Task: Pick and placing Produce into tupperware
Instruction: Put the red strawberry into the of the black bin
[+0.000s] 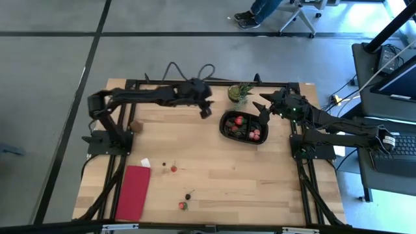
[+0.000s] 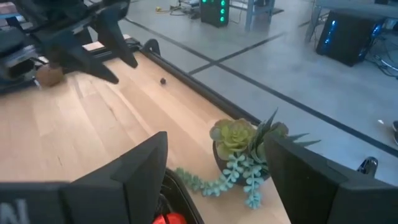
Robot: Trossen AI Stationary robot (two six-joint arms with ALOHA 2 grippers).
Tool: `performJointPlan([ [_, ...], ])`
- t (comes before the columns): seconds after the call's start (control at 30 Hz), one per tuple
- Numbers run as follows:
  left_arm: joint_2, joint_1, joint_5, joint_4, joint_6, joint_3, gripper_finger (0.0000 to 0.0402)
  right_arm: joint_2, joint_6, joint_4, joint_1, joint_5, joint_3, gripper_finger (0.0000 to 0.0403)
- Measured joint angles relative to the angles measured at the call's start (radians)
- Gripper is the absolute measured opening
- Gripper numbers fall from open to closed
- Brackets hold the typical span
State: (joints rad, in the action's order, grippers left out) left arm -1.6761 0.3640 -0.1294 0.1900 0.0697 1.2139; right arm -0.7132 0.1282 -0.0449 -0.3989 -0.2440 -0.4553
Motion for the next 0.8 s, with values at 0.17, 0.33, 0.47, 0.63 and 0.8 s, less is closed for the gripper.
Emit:
performJointPlan([
  [0.17,0.081,0.054,-0.11,0.016,0.008,-0.092,0.0165,0.0,0.001,0.001,0.0,0.0,0.0,0.0268],
  [0.33,0.086,0.097,-0.199,0.035,0.046,-0.103,0.0163,-0.005,0.001,0.001,0.0,0.0,0.0,0.0268],
  [0.47,0.087,0.116,-0.201,0.037,0.036,-0.103,0.0157,-0.009,0.001,0.001,0.0,0.0,0.0,0.0268],
  [0.63,0.087,0.121,-0.199,0.049,-0.002,-0.103,0.0161,-0.011,0.001,0.0,0.0,0.0,0.0,0.0268],
  [0.8,0.087,0.118,-0.199,0.09,0.018,-0.103,0.0208,-0.011,0.001,0.001,0.0,0.0,0.0,0.0268],
])
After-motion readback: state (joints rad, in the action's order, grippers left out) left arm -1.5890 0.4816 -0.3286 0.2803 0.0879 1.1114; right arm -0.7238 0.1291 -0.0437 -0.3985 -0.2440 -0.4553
